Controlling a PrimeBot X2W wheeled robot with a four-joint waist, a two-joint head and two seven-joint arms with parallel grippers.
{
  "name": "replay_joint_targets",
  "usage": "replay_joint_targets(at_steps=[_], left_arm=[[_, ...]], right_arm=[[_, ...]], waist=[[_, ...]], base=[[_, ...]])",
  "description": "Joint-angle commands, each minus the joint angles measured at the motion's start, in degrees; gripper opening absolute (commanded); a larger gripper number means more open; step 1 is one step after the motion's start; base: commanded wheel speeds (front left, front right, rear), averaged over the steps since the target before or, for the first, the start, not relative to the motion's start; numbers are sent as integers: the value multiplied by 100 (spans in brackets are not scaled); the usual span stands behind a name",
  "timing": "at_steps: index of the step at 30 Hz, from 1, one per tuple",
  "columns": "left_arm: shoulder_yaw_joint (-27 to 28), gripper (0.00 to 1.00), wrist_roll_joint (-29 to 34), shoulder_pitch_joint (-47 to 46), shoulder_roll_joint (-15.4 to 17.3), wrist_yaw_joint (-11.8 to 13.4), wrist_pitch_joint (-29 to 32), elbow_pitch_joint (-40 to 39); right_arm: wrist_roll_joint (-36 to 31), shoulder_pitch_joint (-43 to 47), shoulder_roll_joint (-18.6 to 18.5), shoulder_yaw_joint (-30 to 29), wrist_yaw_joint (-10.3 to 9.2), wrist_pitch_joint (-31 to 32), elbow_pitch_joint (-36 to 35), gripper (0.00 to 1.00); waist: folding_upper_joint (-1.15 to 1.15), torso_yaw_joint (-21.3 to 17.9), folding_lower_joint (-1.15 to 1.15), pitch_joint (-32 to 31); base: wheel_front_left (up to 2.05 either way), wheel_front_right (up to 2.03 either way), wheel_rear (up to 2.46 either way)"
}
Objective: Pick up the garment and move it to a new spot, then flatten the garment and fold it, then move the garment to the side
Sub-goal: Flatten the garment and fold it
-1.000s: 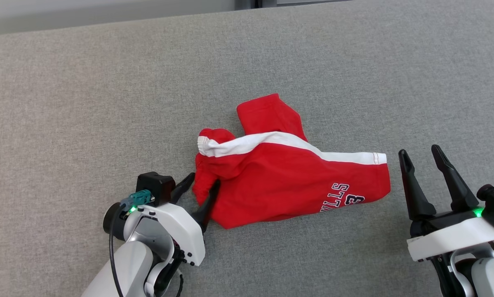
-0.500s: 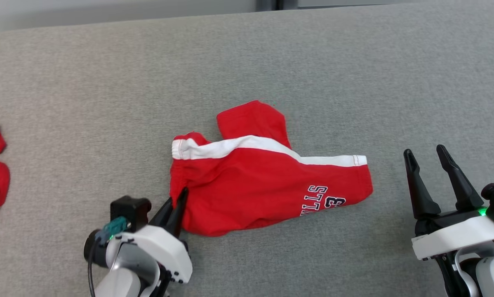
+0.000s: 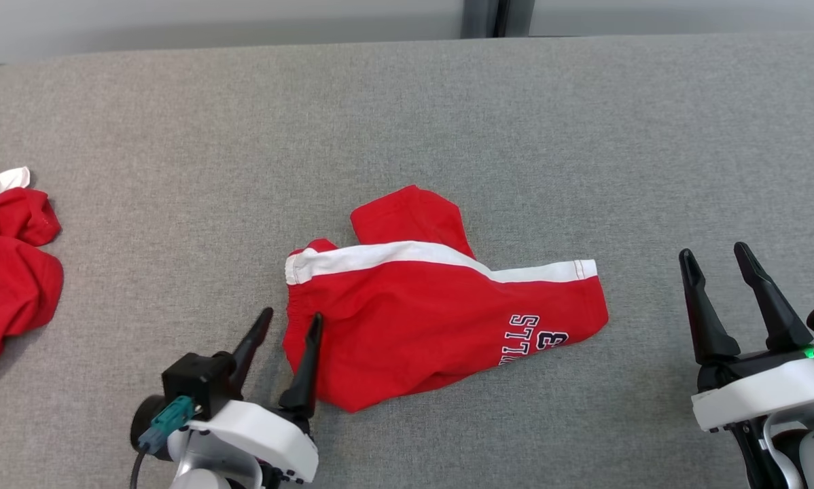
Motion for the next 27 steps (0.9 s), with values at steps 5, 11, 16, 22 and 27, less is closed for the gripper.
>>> replay_joint_targets(at_steps=[5,11,16,22,27], left_arm=[[180,100,304,-114,157,113,-630,-206],[488,100,416,-52,363,312,-856,-312],[683,100,428,117,599,424,-864,-333],[707,100,445,271,812,411,-784,-352],[685,100,394,251,822,380,-740,-307]], right_arm=[[-80,113,10,-79,1,-1,-24,100],[-123,274,52,-128,1,64,-67,100],[-163,420,78,-217,1,119,-116,100],[-199,496,105,-270,1,197,-172,100],[-225,559,120,-326,1,248,-204,100]], waist=[[0,-85,0,-225],[0,-111,0,-447],[0,-97,0,-574],[0,-85,0,-612],[0,-60,0,-639]], base=[[0,0,0],[0,0,0],[0,0,0],[0,0,0],[0,0,0]])
